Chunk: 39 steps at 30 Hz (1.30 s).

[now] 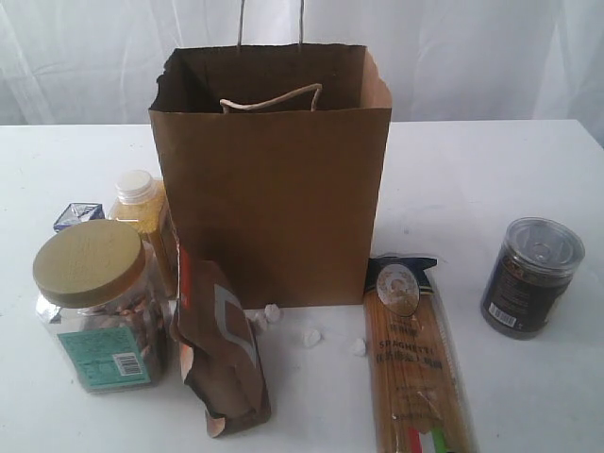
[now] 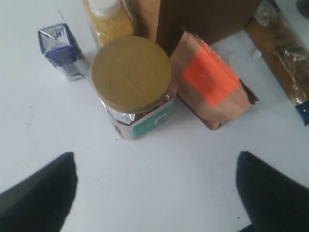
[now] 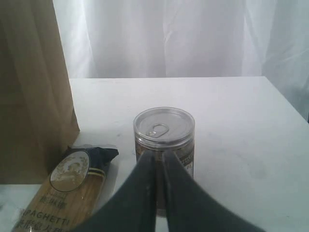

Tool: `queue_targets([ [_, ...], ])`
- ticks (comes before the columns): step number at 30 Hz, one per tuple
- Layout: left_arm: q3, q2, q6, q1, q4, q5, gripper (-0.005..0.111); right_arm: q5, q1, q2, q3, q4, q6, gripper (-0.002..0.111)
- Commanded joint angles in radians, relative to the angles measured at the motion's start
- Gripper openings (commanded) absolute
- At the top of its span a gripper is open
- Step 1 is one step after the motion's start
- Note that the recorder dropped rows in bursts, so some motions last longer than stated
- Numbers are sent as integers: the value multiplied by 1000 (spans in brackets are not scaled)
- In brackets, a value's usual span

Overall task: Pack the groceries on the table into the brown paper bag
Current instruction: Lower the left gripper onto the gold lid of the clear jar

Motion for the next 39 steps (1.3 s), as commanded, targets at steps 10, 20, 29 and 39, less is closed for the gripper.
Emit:
queue_targets([
  [10,-28,426,125,2,-85,-122,105,-14,1,-7,6,-2,-8,5],
  [20,-151,524,121,2,30,-129,105,-14,1,-7,6,-2,-8,5],
  [29,-169,586,121,1,-8,-81,105,-14,1,-7,6,-2,-8,5],
  [39,-169,633,115,-57,28,-71,105,-14,1,-7,6,-2,-8,5],
])
